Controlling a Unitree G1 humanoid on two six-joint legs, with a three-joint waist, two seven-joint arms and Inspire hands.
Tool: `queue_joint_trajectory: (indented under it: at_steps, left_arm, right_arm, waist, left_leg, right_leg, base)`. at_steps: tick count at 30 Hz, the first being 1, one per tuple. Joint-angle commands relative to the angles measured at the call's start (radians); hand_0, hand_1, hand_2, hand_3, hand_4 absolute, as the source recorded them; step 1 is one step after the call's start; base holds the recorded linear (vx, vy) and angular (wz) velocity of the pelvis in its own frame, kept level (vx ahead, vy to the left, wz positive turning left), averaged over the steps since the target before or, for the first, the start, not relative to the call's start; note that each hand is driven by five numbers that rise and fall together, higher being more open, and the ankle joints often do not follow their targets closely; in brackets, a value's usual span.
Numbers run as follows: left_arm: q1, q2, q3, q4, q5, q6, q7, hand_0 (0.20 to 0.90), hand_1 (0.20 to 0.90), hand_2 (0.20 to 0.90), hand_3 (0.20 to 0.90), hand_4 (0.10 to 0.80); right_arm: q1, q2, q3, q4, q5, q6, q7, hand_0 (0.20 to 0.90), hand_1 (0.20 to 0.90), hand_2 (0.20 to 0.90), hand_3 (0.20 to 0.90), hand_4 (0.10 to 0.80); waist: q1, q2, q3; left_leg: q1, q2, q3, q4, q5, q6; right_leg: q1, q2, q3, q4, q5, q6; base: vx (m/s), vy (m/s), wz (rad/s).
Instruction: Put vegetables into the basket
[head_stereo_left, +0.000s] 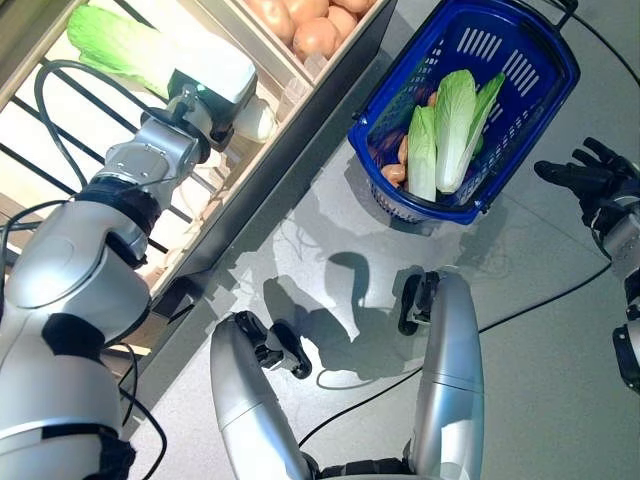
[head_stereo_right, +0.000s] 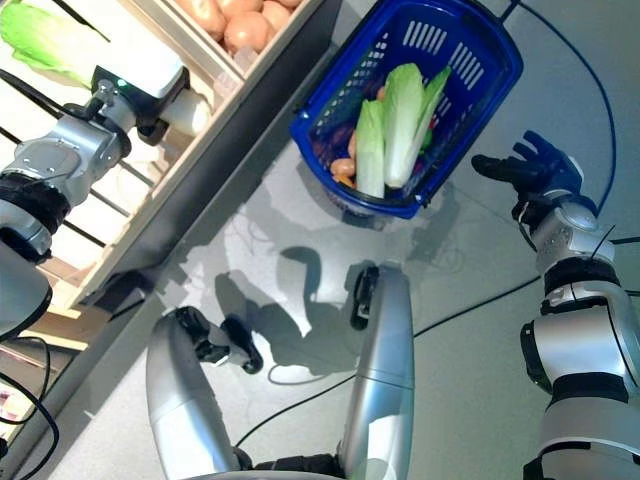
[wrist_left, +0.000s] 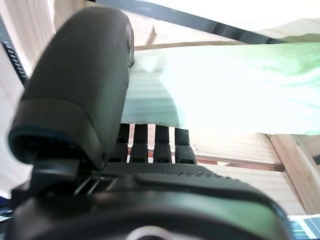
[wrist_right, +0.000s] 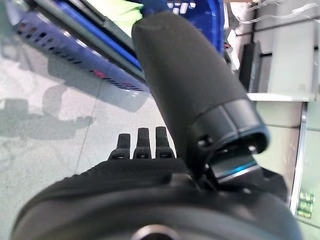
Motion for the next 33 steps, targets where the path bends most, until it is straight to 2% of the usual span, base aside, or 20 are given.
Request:
queue_joint_trajectory:
  at_steps: [1,4,10,13,20,23,27,29,31,32,33]
  left_arm:
    - [0.048,0.042,-0.005,0.037,-0.023,-0.021,0.087,0.300,0.300,0.300,0.300,0.400]
    - [0.065,0.053,0.009,0.044,-0.043,-0.059,0.171,0.300,0.300,0.300,0.300,0.400]
    - [0.117,0.079,0.073,0.038,-0.131,-0.148,0.244,0.300,0.300,0.300,0.300,0.400]
    - [0.161,0.092,0.127,0.015,-0.178,-0.197,0.256,0.300,0.300,0.300,0.300,0.400]
    - [0.330,0.107,0.321,-0.085,-0.283,-0.304,0.250,0.300,0.300,0.300,0.300,0.400]
    - [0.436,0.100,0.438,-0.161,-0.323,-0.344,0.229,0.300,0.300,0.300,0.300,0.400]
    - [0.501,0.092,0.513,-0.210,-0.390,-0.383,0.179,0.300,0.300,0.300,0.300,0.400]
    - [0.557,0.074,0.573,-0.269,-0.477,-0.404,0.118,0.300,0.300,0.300,0.300,0.400]
    - [0.622,0.058,0.639,-0.341,-0.566,-0.400,0.040,0.300,0.300,0.300,0.300,0.400]
    - [0.650,0.048,0.669,-0.381,-0.629,-0.392,-0.006,0.300,0.300,0.300,0.300,0.400]
    - [0.677,0.030,0.696,-0.407,-0.684,-0.389,-0.045,0.300,0.300,0.300,0.300,0.400]
  right_arm:
    - [0.030,-0.022,-0.077,-0.005,0.074,-0.105,0.058,0.900,0.900,0.900,0.900,0.800]
    - [0.043,-0.016,-0.078,-0.011,0.076,-0.113,0.086,0.900,0.900,0.900,0.900,0.800]
    - [0.077,0.000,-0.081,-0.043,0.057,-0.122,0.127,0.900,0.900,0.900,0.900,0.800]
    - [0.108,0.012,-0.086,-0.080,0.041,-0.125,0.148,0.900,0.900,0.900,0.900,0.800]
    - [0.205,0.055,-0.109,-0.225,-0.003,-0.118,0.158,0.900,0.900,0.900,0.900,0.800]
    - [0.269,0.092,-0.133,-0.297,-0.029,-0.112,0.138,0.900,0.900,0.900,0.900,0.800]
    - [0.309,0.110,-0.144,-0.340,-0.041,-0.103,0.146,0.900,0.900,0.900,0.900,0.800]
    - [0.353,0.137,-0.150,-0.389,-0.070,-0.106,0.176,0.900,0.900,0.900,0.900,0.800]
    - [0.396,0.163,-0.145,-0.457,-0.091,-0.090,0.209,0.900,0.900,0.900,0.900,0.800]
    - [0.409,0.171,-0.141,-0.484,-0.108,-0.073,0.228,0.900,0.900,0.900,0.900,0.800]
    - [0.419,0.177,-0.134,-0.504,-0.130,-0.063,0.255,0.900,0.900,0.900,0.900,0.800]
  waist:
    - [-0.002,-0.041,-0.074]
    - [-0.002,-0.039,-0.096]
    - [0.009,-0.035,-0.144]
    - [0.018,-0.035,-0.170]
    - [0.050,-0.049,-0.228]
    - [0.072,-0.058,-0.264]
    - [0.081,-0.063,-0.292]
    - [0.089,-0.065,-0.323]
    - [0.094,-0.067,-0.356]
    - [0.097,-0.070,-0.372]
    - [0.101,-0.071,-0.387]
  left_leg:
    - [0.010,0.029,-0.093,-0.153,0.056,-0.123]
    - [0.080,0.031,-0.063,-0.219,0.083,-0.118]
    - [0.239,0.019,-0.009,-0.368,0.137,-0.117]
    - [0.331,0.006,0.015,-0.452,0.166,-0.118]
    - [0.532,-0.034,0.048,-0.637,0.220,-0.114]
    - [0.642,-0.053,0.076,-0.729,0.242,-0.106]
    - [0.721,-0.065,0.092,-0.810,0.269,-0.103]
    - [0.783,-0.082,0.101,-0.886,0.302,-0.104]
    - [0.867,-0.107,0.131,-0.995,0.351,-0.109]
    - [0.897,-0.122,0.154,-1.054,0.395,-0.101]
    - [0.926,-0.136,0.162,-1.093,0.411,-0.103]
  right_leg:
    - [0.130,-0.106,0.024,-0.169,0.081,0.089]
    - [0.205,-0.103,0.001,-0.227,0.087,0.085]
    - [0.354,-0.094,-0.033,-0.346,0.097,0.077]
    - [0.433,-0.093,-0.054,-0.402,0.102,0.069]
    - [0.634,-0.079,-0.112,-0.532,0.103,0.048]
    - [0.750,-0.075,-0.157,-0.605,0.106,0.042]
    - [0.839,-0.056,-0.188,-0.680,0.118,0.038]
    - [0.913,-0.034,-0.213,-0.761,0.139,0.037]
    - [0.999,-0.004,-0.248,-0.873,0.171,0.040]
    - [1.035,0.013,-0.272,-0.943,0.207,0.030]
    - [1.067,0.029,-0.281,-0.989,0.218,0.031]
  base:
    - [0.036,0.009,-0.01]
    - [0.070,0.014,0.02]
    - [0.082,0.017,0.04]
    - [0.074,0.017,0.04]
    - [0.073,-0.010,0.01]
    - [0.079,-0.030,0.08]
    - [0.072,-0.035,-0.03]
    - [0.103,-0.045,0.09]
    - [0.118,-0.042,-0.01]
    - [0.081,-0.034,0.00]
    - [0.067,-0.033,0.01]
